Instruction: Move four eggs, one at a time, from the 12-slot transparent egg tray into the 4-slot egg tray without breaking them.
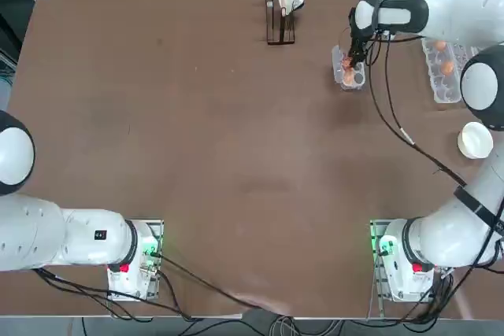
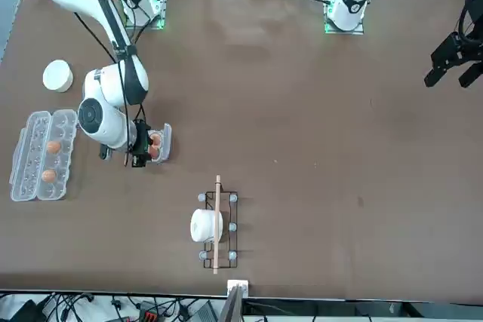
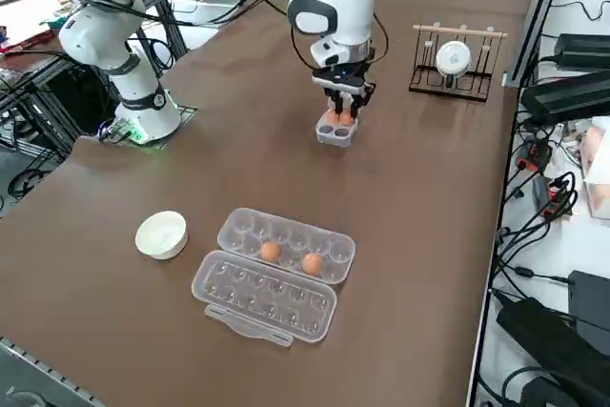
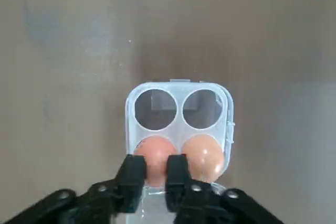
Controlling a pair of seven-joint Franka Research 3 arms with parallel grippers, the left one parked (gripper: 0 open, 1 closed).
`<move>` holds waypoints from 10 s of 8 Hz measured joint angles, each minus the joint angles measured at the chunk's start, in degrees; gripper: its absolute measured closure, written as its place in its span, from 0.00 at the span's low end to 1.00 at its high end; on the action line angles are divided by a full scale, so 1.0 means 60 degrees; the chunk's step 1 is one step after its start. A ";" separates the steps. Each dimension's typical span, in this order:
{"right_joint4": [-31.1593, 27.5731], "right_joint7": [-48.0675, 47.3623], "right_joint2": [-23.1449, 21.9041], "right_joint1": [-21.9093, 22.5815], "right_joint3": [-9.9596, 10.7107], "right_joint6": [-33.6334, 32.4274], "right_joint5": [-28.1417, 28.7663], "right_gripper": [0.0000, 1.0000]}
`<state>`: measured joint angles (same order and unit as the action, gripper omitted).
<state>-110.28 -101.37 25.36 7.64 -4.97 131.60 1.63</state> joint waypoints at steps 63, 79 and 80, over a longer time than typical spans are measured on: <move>-0.2052 0.0655 -0.1367 0.0883 0.1492 0.0984 0.1150 0.42; -0.1331 0.1967 -0.2131 0.0921 0.2473 -0.0930 0.0821 0.00; -0.1247 0.2823 -0.2346 0.0873 0.2958 -0.1196 0.0774 0.00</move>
<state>-117.76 -84.43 11.28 12.88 12.77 124.42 6.27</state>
